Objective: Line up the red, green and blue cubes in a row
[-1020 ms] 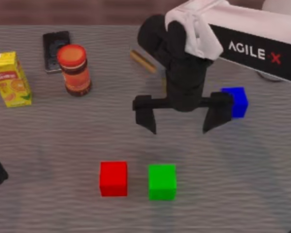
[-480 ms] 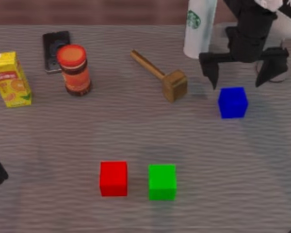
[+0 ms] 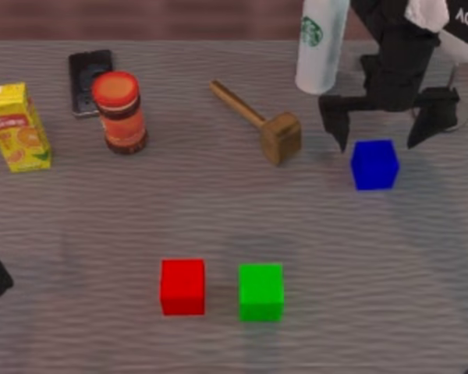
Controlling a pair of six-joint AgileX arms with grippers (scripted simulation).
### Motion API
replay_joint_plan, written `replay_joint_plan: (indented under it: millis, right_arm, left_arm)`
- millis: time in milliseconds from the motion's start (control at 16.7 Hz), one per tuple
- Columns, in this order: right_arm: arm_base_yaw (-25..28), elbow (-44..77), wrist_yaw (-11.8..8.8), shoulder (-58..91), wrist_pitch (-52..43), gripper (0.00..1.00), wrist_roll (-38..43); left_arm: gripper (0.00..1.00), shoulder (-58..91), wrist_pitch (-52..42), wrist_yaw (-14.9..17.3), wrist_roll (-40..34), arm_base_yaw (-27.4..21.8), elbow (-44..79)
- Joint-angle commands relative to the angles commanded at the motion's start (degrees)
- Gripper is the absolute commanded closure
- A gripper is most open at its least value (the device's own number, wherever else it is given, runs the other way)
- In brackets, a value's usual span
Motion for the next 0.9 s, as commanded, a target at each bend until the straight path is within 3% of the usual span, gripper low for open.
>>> replay_joint_plan:
  millis: [300, 600, 900]
  right_arm:
    - [-0.02, -8.46, 0.04, 2.59, 11.57, 0.00, -0.01]
    - [-0.01, -9.78, 0.05, 3.11, 13.07, 0.00, 0.00]
    - [-0.01, -9.78, 0.05, 3.11, 13.07, 0.38, 0.00]
  left_arm:
    - [0.00, 0.00, 0.00, 0.00, 0.00, 0.00, 0.00]
    - [0.00, 0.00, 0.00, 0.00, 0.00, 0.00, 0.00]
    - [0.00, 0.00, 0.00, 0.00, 0.00, 0.00, 0.00]
